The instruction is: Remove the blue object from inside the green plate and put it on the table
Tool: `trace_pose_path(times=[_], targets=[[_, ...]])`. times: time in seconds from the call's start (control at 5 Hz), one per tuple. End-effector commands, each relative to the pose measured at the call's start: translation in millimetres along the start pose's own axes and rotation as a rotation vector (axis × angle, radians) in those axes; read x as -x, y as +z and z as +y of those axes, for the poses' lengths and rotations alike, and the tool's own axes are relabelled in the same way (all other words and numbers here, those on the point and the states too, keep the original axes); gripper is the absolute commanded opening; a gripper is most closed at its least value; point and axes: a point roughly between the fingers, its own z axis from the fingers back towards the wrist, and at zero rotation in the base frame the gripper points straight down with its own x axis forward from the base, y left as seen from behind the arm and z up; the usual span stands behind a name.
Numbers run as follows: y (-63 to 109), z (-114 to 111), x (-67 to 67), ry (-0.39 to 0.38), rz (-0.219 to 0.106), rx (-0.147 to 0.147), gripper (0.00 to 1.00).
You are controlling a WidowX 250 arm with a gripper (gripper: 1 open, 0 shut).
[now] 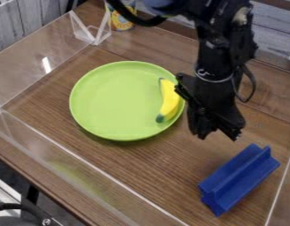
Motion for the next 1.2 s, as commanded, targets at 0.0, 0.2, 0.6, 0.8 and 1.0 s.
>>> trace_pose_path(times=[0.0, 0.2, 0.6, 0.8, 1.0], targets=[[4.0, 3.3, -3.3, -0.016, -0.029, 0.000, 1.00], [19.5, 1.0, 2.4, 0.030, -0.029, -0.005, 1.00], [39.7, -13.4, 21.2, 0.004, -0.054, 0.009, 1.00], [32.5, -29.8, 18.5, -0.037, -0.046, 0.022, 1.00], [21.9, -55.8, 14.3, -0.087, -0.057, 0.032, 1.00]])
